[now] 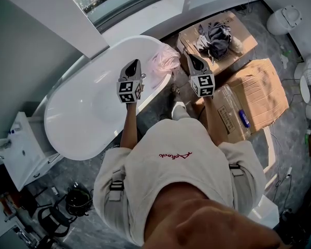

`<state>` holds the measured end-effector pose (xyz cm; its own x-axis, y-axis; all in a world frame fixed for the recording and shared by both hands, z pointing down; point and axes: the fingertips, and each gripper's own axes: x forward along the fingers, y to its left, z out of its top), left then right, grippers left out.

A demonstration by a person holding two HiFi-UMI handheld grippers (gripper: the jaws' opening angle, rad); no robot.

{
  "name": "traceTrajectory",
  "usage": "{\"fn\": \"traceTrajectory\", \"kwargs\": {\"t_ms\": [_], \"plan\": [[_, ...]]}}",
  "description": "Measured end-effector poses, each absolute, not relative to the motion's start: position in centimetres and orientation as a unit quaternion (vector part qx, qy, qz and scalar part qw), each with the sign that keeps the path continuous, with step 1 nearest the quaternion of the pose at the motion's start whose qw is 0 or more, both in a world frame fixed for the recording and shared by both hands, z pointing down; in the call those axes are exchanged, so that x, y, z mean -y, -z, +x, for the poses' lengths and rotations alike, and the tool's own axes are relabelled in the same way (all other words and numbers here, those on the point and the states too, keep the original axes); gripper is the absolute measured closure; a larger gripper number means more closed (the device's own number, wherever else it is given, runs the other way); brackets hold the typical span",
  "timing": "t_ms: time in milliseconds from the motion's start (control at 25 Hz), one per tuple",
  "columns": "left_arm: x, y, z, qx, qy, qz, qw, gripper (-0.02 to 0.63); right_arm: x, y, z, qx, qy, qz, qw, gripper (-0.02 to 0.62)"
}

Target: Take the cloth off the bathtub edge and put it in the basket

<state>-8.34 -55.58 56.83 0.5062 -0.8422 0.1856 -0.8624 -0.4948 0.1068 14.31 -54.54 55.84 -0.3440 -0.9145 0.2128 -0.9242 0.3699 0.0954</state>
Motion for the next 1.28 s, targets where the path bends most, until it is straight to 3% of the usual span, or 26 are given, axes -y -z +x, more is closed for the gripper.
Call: {"fn": "traceTrajectory", "kwargs": {"t_ms": [1280], "plan": [[71.2, -60.4, -5.0, 0.498, -0.090, 0.852, 0.133, 0.606, 71.2, -59.9, 16.0, 0.834, -0.065, 0.531, 0.134, 0.591]]}}
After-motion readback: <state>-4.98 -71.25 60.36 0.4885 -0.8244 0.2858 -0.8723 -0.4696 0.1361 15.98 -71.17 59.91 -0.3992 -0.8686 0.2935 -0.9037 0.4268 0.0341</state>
